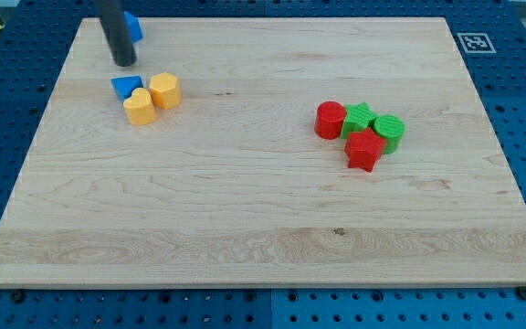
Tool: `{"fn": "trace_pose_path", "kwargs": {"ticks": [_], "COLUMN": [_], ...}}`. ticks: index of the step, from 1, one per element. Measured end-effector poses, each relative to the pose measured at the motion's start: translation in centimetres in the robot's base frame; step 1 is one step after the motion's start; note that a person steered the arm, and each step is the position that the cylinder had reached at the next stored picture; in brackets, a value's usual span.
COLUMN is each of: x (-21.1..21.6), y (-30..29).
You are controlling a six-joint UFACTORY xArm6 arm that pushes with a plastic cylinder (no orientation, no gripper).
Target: Push the blue triangle slightly right
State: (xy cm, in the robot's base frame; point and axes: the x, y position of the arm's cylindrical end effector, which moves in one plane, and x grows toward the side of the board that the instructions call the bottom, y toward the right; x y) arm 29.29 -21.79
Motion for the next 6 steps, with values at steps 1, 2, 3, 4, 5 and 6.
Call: {"fn": "trace_pose_path", "kwargs": {"ticks": [1,2,3,4,5,6], "x": [0.0,0.0,0.7,2.1,3.9,4.2], "y": [-0.1,-0.1,0.7,2.6,3.3,3.3]}}
